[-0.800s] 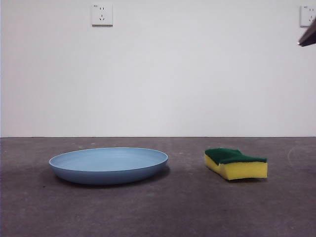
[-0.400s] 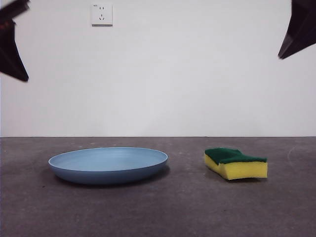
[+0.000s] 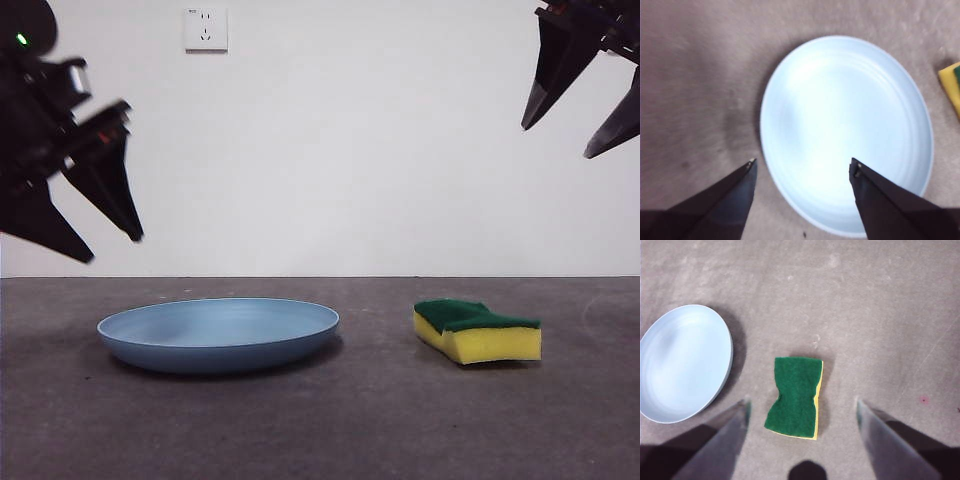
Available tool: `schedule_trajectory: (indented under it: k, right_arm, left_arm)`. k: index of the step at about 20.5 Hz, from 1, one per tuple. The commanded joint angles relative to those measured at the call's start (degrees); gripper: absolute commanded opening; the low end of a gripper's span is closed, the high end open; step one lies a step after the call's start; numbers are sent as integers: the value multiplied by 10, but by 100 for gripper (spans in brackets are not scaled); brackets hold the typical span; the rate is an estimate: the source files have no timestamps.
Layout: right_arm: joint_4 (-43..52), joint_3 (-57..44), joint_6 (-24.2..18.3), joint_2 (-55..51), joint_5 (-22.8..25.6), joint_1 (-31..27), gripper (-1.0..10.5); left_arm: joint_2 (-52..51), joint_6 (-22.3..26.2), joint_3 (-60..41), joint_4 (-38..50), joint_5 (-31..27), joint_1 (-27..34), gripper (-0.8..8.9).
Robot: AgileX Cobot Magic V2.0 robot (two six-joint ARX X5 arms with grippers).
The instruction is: Pick up the plate,pick up the cloth,clean the plate with the cloth
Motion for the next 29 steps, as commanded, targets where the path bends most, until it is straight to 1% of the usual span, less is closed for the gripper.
schedule_trajectory:
  k: [1, 7, 12, 13, 14, 17, 20, 21, 24, 25, 27, 28, 29]
  right_arm:
    - [3, 3, -5, 3, 0, -1, 379]
    - [3, 3, -5, 3, 0, -1, 378]
    - [3, 3, -5, 3, 0, -1, 378]
    - [3, 3, -5, 3, 0, -1, 378]
    - [3, 3, -5, 3, 0, -1, 378]
    - [3, 3, -5, 3, 0, -1, 378]
    - [3, 3, -5, 3, -1, 2, 377]
    - [3, 3, -5, 3, -1, 7, 375]
    - [10, 3, -7, 9, 6, 33, 375]
    - [13, 3, -7, 14, 16, 45, 375]
    - [16, 3, -7, 37, 54, 75, 374]
    - [16, 3, -8, 52, 66, 88, 374]
    - [16, 3, -11, 67, 68, 98, 373]
  left_arm:
    - [35, -9, 0, 21, 0, -5, 315]
    - [110, -35, 0, 64, 0, -6, 315]
    - [141, -39, 0, 78, -1, -11, 310]
    - [144, -39, 0, 80, -3, -13, 295]
    - [144, -38, 0, 81, -7, -14, 236]
    - [145, -31, 0, 85, -14, -17, -3]
    - [145, -17, 0, 85, -31, -17, -9]
    - [144, -17, 0, 85, -41, -17, -9]
    - [130, -17, 10, 77, -42, -17, -9]
    - [120, -17, 19, 66, -41, -18, -9]
    - [94, -16, 45, 29, -40, -18, -9]
    - [80, -9, 62, 3, -40, -18, -9]
    - [68, 8, 82, -27, -41, -18, -9]
